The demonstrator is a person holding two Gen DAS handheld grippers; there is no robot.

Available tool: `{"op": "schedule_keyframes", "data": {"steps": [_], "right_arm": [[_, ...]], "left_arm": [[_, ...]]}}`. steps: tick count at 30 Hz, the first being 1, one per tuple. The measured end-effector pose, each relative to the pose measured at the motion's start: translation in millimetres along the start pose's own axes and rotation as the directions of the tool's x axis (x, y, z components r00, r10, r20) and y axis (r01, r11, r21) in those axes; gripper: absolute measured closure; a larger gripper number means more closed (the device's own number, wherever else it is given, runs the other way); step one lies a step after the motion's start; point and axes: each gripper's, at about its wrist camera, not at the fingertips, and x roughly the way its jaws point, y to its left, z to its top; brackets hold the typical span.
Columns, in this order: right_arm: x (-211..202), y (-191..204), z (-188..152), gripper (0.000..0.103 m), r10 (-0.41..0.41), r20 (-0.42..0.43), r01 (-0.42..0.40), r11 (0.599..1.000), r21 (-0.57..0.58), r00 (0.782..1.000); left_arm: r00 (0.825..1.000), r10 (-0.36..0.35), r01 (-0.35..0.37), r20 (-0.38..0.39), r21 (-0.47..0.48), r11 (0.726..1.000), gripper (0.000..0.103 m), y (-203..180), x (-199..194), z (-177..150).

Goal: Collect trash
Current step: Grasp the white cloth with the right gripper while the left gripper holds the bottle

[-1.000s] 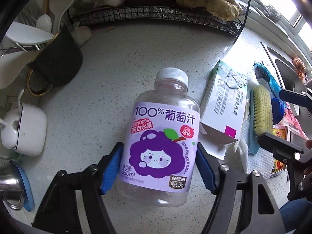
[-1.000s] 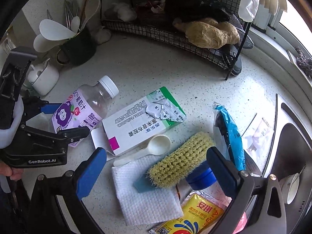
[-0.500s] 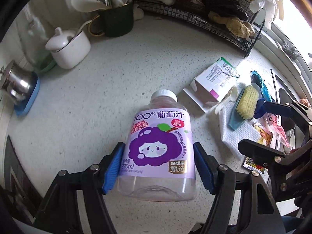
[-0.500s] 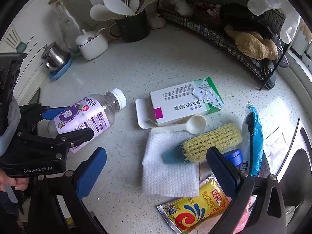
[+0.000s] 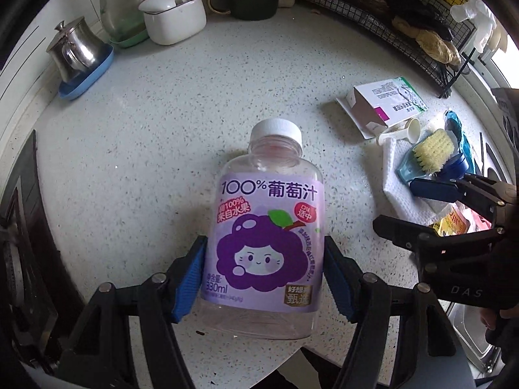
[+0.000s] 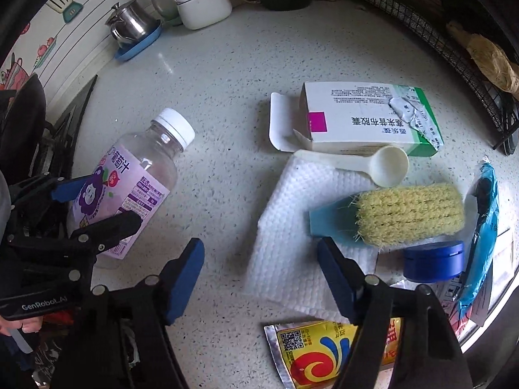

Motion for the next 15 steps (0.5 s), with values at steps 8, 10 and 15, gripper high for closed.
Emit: {"op": "schedule_keyframes", "data": {"steps": [8, 10, 15], "right_arm": [[1.9, 17.2, -5.7, 0.095, -0.098, 0.037, 0.102, 0.99, -0.098, 0.994], [-1.0, 22.0, -10.1, 0.098, -0.091, 0.045, 0.095, 0.991, -0.099, 0.995], [-26.6, 41.4, -24.1, 0.099, -0.071, 0.113, 0.082, 0.992, -0.095, 0.991]], "left_arm": [[1.0, -0.019, 0.019, 0.024, -0.022, 1.0, 0.037, 3.5, -2.5, -9.3], [0.999, -0.016, 0.016, 0.035, -0.02, 1.0, 0.037, 4.7, -6.9, -13.2], [0.996, -0.03, 0.032, 0.081, -0.025, 0.999, 0.037, 11.2, -30.2, -27.4]]}}
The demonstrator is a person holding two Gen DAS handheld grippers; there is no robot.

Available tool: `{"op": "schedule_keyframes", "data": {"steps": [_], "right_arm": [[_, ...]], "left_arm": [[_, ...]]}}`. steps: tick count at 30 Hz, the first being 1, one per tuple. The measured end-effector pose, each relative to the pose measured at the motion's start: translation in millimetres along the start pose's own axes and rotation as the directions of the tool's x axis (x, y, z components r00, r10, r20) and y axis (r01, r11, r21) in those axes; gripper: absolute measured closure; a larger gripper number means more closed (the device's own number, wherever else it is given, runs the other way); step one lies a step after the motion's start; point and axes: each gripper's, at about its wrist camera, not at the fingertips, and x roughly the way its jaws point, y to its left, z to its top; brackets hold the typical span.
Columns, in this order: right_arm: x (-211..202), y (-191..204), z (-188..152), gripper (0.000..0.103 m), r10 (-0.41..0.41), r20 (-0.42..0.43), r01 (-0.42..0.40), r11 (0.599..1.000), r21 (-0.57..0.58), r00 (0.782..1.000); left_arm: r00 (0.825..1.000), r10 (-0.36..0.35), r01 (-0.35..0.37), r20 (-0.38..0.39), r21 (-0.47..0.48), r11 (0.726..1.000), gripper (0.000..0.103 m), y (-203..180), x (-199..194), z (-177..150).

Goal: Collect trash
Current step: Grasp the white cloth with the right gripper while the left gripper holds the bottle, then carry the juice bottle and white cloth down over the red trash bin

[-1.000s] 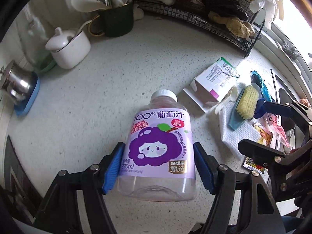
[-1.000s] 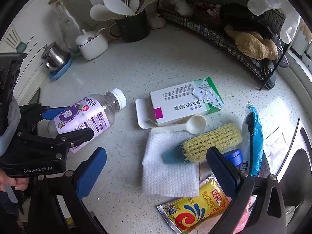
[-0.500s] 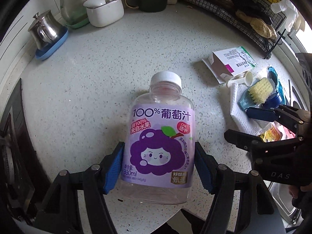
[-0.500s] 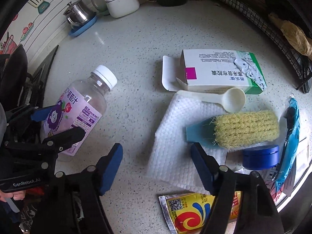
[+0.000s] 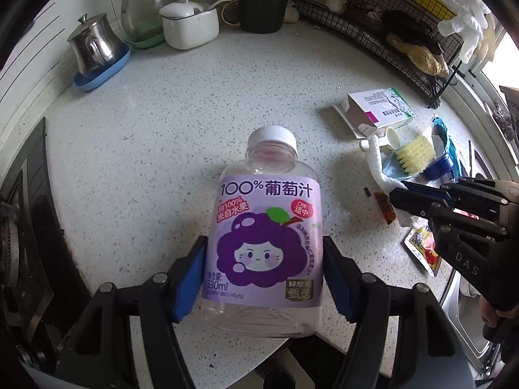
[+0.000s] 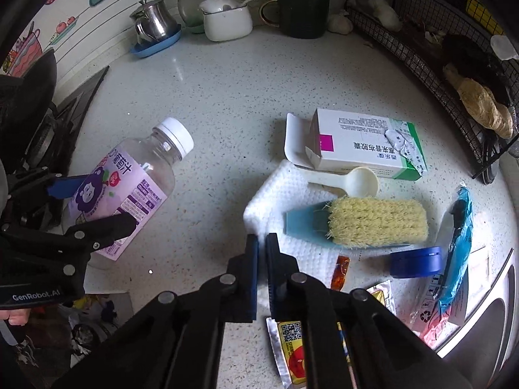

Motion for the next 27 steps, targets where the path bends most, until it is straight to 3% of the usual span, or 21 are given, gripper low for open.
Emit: {"op": "schedule_keyframes", "data": {"steps": [11, 15, 21, 27], "right_arm": [[-68.6, 27.3, -25.0, 0.099, 0.007, 0.139, -0.01, 1.0, 0.025, 0.99], [-84.2, 34.0, -36.2, 0.099, 0.001, 0.144, -0.005, 1.0, 0.026, 0.99], [-93.5, 39.9, -32.1, 0.099, -0.002, 0.173, -0.001, 1.0, 0.017, 0.985], [-114.3, 65.0, -52.0, 0.099, -0.011, 0.2, 0.009, 1.0, 0.012, 0.98]], "left_arm": [[0.994, -0.012, 0.009, 0.11, 0.031, 0.999, 0.037, 9.1, -54.8, -16.3], [0.99, -0.023, 0.02, 0.137, 0.025, 0.999, 0.037, 14.7, -69.1, -23.4], [0.986, -0.046, 0.041, 0.163, 0.038, 0.998, 0.038, 17.7, -93.1, -50.8], [0.982, -0.063, 0.054, 0.178, 0.058, 0.997, 0.038, 19.6, -114.2, -90.9]]}}
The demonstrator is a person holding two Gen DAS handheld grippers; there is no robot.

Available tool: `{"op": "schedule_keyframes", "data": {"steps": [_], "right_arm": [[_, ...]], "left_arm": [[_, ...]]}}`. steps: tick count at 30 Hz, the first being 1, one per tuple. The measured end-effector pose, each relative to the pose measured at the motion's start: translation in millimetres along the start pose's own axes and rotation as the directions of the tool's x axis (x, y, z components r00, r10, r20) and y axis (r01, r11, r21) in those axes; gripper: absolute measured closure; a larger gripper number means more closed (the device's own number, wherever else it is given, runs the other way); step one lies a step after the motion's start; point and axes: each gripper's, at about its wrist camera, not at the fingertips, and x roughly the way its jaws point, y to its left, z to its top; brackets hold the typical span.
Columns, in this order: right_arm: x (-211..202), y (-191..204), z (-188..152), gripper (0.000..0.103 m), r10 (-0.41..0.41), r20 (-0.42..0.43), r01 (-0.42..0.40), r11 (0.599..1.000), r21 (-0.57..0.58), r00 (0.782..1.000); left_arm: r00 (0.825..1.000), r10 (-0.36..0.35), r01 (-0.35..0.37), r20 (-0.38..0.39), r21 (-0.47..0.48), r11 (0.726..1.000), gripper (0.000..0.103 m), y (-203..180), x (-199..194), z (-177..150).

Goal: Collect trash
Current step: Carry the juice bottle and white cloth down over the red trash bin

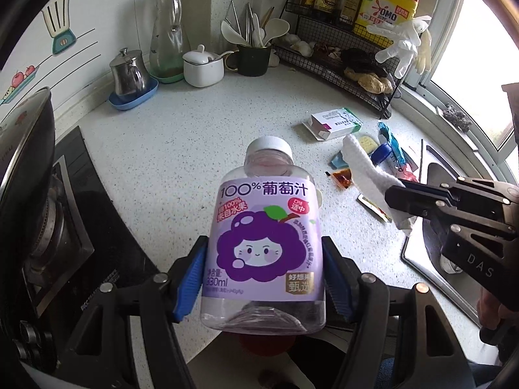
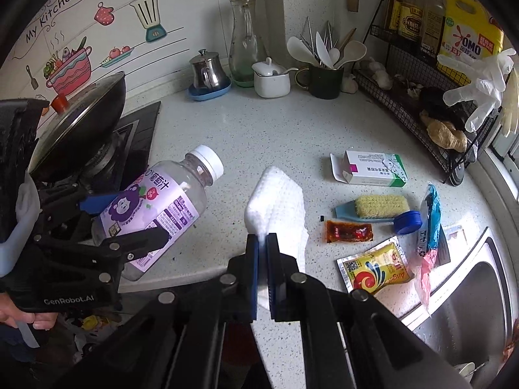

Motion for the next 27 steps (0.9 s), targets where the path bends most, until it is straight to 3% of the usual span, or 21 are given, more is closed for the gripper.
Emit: {"op": "schedule_keyframes", "data": {"steps": [13, 27], "right_arm": [[-40.0, 52.9, -71.5, 0.099, -0.025, 0.023, 0.024, 1.0, 0.016, 0.999], [-7.2, 69.7, -148.1, 0.099, 0.006, -0.123, -0.002, 0.999, 0.033, 0.992]], "left_arm": [[1.0, -0.025, 0.025, 0.011, 0.034, 0.999, 0.037, -0.6, -49.2, -87.4], [0.986, -0.074, 0.064, -0.149, -0.067, 0.996, 0.037, -3.9, -13.8, -179.5]]}}
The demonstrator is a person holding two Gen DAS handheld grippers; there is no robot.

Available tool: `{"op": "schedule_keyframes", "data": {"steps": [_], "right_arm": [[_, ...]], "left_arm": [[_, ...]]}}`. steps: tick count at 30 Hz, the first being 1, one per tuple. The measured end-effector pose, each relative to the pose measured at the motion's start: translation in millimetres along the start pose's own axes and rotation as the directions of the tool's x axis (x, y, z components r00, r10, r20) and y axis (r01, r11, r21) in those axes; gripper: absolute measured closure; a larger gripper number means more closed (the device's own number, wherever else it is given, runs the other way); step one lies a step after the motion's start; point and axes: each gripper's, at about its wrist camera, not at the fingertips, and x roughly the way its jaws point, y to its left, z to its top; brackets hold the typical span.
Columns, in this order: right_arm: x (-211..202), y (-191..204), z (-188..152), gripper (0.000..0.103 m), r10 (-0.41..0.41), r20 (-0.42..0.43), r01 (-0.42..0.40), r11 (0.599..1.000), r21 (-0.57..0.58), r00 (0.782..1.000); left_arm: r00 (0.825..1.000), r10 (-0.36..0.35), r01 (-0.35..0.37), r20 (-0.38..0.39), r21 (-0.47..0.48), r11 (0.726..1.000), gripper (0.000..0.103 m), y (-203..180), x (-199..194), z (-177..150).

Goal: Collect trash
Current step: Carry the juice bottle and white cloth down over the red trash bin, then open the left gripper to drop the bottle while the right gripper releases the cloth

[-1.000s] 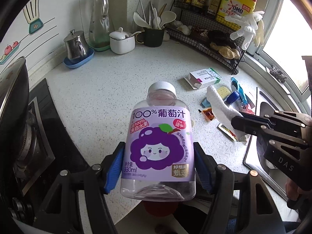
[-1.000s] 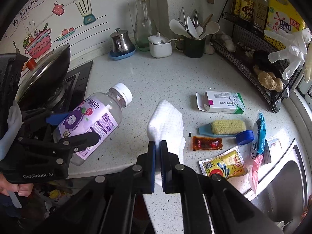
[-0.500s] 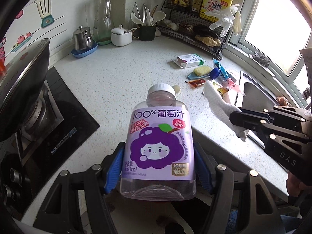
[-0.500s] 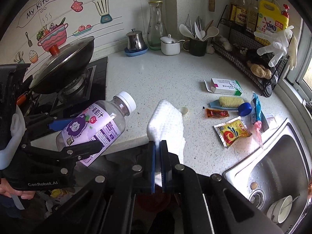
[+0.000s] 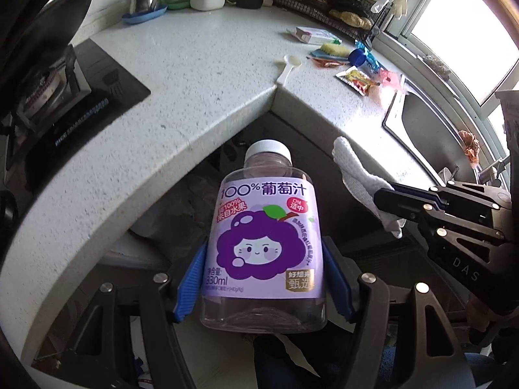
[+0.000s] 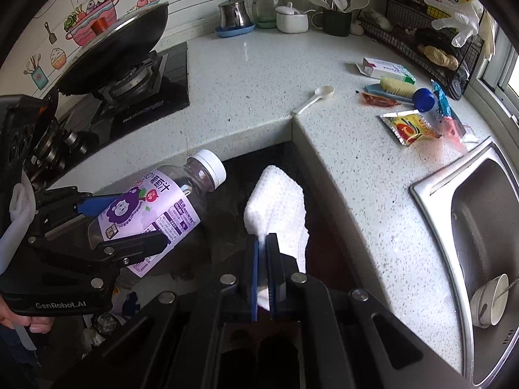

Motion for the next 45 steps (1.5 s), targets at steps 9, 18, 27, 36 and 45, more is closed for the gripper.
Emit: {"op": "schedule_keyframes", "data": {"steps": [9, 18, 27, 36, 45], "right_arm": [[65.5, 0.2, -32.4, 0.099, 0.044, -0.097, -0.045, 0.999, -0.004, 0.994], [188.2, -17.0, -81.8, 0.099, 0.085, -0.161, -0.082, 0.996, 0.024, 0.983], [326.4, -43.0, -143.8, 0.099, 0.086, -0.202, -0.072, 0.994, 0.077, 0.976], [401.7, -65.0, -175.5, 0.099, 0.076, -0.257, -0.041, 0.99, 0.138, 0.964], [411.3, -75.3, -180.4, 0.099, 0.061, -0.274, -0.02, 0.989, 0.147, 0.96]], "left_arm": [[0.994, 0.005, -0.013, -0.113, -0.063, 0.998, 0.037, 20.9, 74.3, -40.5], [0.981, 0.017, -0.035, -0.192, -0.092, 0.995, 0.037, 45.6, 207.1, -89.1], [0.962, -0.023, -0.003, -0.272, -0.097, 0.995, 0.037, 72.1, 357.9, -136.5], [0.948, -0.051, 0.028, -0.314, -0.077, 0.997, 0.037, 81.4, 444.5, -152.1], [0.939, -0.031, 0.012, -0.342, -0.057, 0.998, 0.02, 75.1, 459.2, -150.7]]}}
